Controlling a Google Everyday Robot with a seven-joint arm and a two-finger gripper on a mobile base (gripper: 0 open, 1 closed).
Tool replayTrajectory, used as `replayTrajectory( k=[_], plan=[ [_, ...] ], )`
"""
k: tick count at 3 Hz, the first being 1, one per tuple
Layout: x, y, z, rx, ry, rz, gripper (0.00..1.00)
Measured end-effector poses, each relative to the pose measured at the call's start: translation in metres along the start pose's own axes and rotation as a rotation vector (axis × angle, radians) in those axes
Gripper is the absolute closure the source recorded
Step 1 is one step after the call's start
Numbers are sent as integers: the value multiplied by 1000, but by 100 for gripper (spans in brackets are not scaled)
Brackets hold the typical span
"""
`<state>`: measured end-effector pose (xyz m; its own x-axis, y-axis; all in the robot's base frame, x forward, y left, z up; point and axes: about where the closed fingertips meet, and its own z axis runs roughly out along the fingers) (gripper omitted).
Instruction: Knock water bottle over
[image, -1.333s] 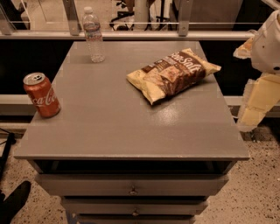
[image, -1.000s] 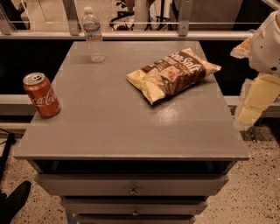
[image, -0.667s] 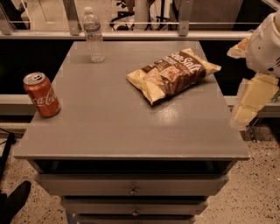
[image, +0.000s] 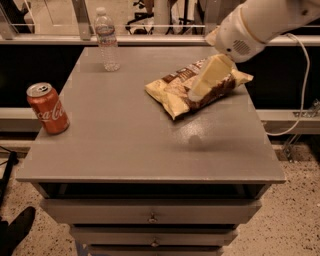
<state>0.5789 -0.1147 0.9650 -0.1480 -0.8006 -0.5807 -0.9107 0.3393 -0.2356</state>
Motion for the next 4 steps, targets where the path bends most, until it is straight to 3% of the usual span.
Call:
replayTrajectory(
  k=[1, 2, 3, 4],
  plan=[
    [-56, -26, 35, 27, -150, 57, 0],
    [-56, -26, 35, 27, -150, 57, 0],
    [-88, -47, 82, 57, -258, 160, 0],
    [-130, -67, 128, 57, -364, 221, 0]
  ],
)
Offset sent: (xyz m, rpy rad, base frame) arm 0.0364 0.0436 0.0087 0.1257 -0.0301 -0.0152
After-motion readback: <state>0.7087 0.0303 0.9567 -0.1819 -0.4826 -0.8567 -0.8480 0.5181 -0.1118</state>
